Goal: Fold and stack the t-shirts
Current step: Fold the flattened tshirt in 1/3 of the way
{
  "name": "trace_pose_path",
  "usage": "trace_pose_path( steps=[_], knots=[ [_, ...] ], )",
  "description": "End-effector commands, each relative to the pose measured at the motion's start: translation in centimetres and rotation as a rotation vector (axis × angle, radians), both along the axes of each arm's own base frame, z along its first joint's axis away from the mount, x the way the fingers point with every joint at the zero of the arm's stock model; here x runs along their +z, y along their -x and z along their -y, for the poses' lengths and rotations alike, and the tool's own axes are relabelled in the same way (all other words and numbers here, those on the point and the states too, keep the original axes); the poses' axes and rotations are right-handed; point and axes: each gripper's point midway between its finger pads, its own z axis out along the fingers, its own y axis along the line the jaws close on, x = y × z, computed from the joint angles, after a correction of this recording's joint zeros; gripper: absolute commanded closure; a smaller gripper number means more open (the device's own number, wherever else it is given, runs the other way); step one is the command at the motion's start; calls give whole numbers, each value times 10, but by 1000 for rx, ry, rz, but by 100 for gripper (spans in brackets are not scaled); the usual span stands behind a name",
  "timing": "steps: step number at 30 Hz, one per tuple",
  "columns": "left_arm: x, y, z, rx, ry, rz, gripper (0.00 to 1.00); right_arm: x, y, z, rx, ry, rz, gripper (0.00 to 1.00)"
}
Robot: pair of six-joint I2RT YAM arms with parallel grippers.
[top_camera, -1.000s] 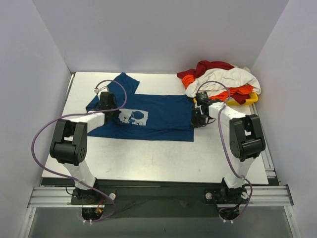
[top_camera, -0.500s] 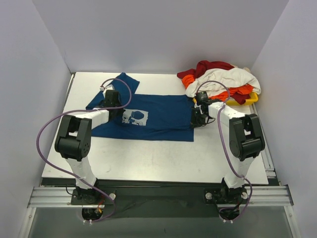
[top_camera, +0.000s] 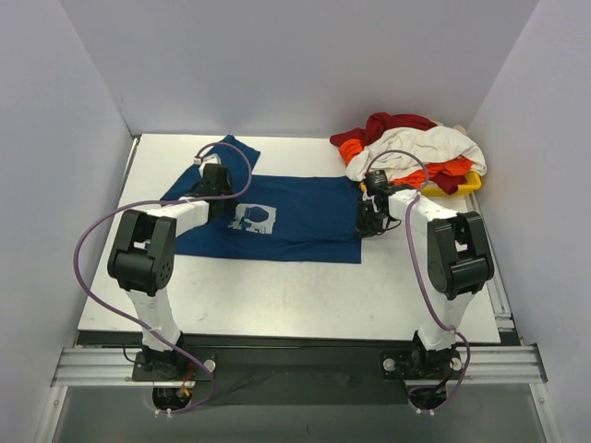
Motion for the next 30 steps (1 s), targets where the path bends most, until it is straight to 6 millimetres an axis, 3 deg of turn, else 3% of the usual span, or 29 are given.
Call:
trace_pose_path(
  steps=[1,17,22,26,30],
  knots=[
    [11,-14,7,-12,11,37,100,4,0,5,-4,14,-17,100],
    [4,-19,19,-13,58,29,100,7,1,6,-8,17,-10,100],
    [7,-19,32,-56,116,40,98,8,2,6,-6,17,-10,100],
    [17,-21,48,-106,195,75,66,10,2,5,-6,13,-6,100],
    [30,-24,59,-142,247,106,43,12,2,5,-5,11,-1,93]
  ],
)
